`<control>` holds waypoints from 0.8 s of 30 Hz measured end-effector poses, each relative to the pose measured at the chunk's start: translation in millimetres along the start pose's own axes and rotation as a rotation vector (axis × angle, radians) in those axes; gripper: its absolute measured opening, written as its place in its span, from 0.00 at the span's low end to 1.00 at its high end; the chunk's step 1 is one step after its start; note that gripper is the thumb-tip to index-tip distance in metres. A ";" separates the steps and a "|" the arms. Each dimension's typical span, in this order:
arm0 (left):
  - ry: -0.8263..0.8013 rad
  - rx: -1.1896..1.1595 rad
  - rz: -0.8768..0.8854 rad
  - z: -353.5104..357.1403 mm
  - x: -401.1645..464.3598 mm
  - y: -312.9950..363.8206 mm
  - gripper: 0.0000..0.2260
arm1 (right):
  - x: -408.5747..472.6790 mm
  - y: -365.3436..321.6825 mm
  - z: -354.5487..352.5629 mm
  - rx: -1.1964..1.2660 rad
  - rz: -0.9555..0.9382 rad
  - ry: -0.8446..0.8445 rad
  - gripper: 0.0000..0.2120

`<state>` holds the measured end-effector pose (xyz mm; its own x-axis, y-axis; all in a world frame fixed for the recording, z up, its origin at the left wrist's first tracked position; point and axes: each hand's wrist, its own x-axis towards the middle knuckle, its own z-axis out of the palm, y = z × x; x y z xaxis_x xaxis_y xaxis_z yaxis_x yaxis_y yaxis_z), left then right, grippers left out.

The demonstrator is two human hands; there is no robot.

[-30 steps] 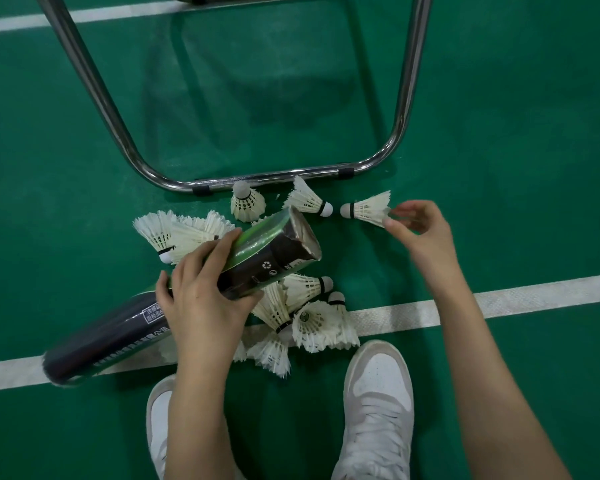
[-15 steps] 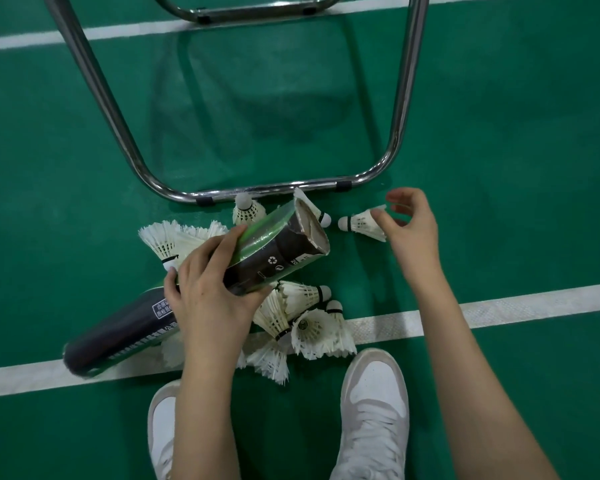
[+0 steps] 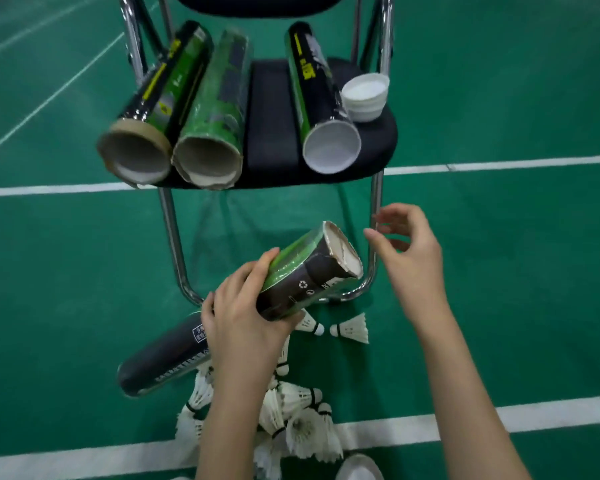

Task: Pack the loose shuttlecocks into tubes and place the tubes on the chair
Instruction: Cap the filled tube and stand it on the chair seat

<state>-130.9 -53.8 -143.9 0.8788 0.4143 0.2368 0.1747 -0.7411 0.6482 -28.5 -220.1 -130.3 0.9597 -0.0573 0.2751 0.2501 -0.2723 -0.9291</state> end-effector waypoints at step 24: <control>0.030 -0.233 0.047 -65.4 72.0 61.3 0.39 | 169.3 -56.1 27.7 -0.955 -0.311 -0.030 0.13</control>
<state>-85.9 -34.8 -39.7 0.8693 0.4003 0.2901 0.0234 -0.6194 0.7847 123.5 -187.9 -38.4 0.8753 0.1677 0.4536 0.2950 -0.9284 -0.2261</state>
